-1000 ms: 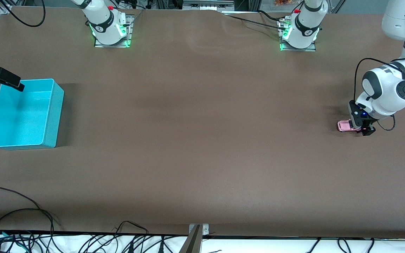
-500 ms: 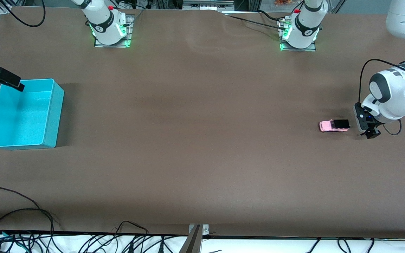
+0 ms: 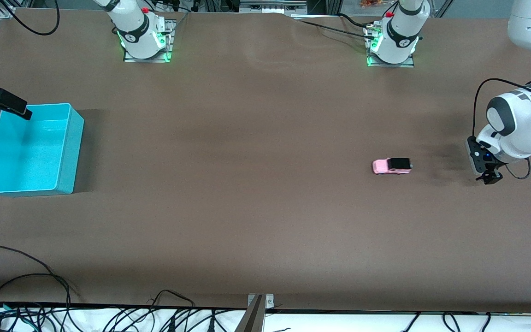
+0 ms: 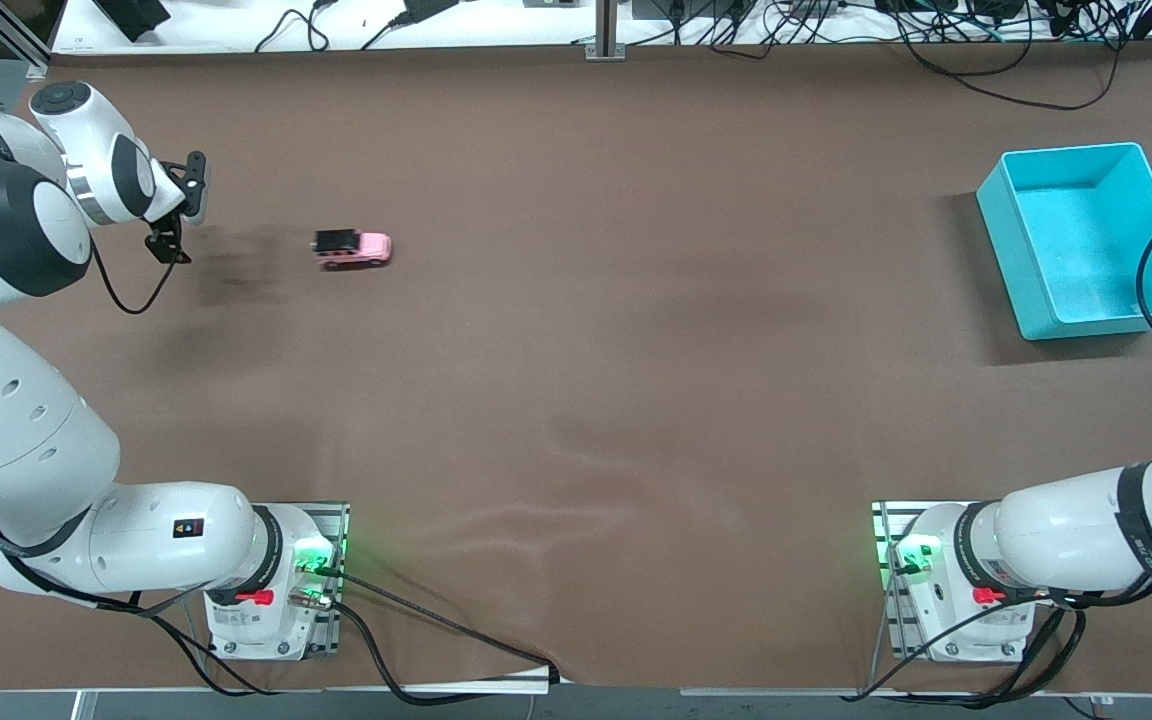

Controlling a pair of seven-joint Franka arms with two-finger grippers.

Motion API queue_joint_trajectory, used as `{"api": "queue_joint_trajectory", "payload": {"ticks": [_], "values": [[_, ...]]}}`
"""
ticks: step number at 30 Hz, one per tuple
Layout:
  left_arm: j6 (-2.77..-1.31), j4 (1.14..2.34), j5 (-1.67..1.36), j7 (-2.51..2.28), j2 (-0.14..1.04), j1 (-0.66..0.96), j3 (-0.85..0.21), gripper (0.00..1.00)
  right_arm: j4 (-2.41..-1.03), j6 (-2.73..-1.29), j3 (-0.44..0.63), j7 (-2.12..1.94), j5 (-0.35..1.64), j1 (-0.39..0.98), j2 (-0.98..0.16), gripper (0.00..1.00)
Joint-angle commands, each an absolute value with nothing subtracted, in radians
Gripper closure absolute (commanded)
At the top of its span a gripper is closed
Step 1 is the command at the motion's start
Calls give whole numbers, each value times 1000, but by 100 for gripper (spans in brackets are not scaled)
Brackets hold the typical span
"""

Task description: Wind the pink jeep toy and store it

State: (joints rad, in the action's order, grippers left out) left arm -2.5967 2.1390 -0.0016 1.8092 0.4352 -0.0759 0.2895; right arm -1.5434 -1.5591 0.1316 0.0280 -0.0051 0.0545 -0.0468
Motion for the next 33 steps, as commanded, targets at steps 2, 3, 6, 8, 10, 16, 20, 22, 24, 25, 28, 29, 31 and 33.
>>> {"api": "queue_joint_trajectory", "payload": {"ticks": [2,3,6,8,10,16,20,22,24,25,28,29,31,33], "values": [[-2579,2131,-26,1824,385,-71,290,0,-1528,-1540,133,18,11,52,-43,0],[-2580,2132,-28,1824,379,-71,290,0,-1528,-1540,133,18,11,52,-43,0],[-2580,2138,-26,1824,367,-68,284,0,-1529,-1540,132,18,11,52,-43,0],[-2579,2146,-26,1824,338,-69,282,0,-1528,-1540,132,18,11,52,-43,0],[-2579,2154,-26,1824,304,-69,281,0,-1528,-1542,132,18,11,52,-43,0],[-2577,2181,-28,1824,227,-67,268,0,-1528,-1542,132,18,11,52,-43,0],[-2576,2189,-26,1824,175,-67,250,0,-1529,-1542,129,20,11,52,-43,0],[-2576,2191,-26,1825,152,-66,245,0,-1529,-1542,127,20,11,52,-43,0],[-2574,2191,-26,1824,130,-66,242,0,-1529,-1542,127,20,11,52,-43,0],[-2574,2191,-26,1824,121,-66,241,0,-1529,-1542,127,20,11,52,-43,0],[-2574,2191,-26,1822,97,-66,239,0,-1529,-1542,127,20,11,52,-43,0],[-2574,2191,-26,1822,91,-66,238,0,-1529,-1542,126,20,11,52,-43,0],[-2574,2189,-26,1807,77,-60,235,0,-1529,-1542,126,21,11,52,-43,0],[-2574,2189,-26,1775,63,-60,233,0,-1528,-1542,127,21,11,52,-44,0]]}}
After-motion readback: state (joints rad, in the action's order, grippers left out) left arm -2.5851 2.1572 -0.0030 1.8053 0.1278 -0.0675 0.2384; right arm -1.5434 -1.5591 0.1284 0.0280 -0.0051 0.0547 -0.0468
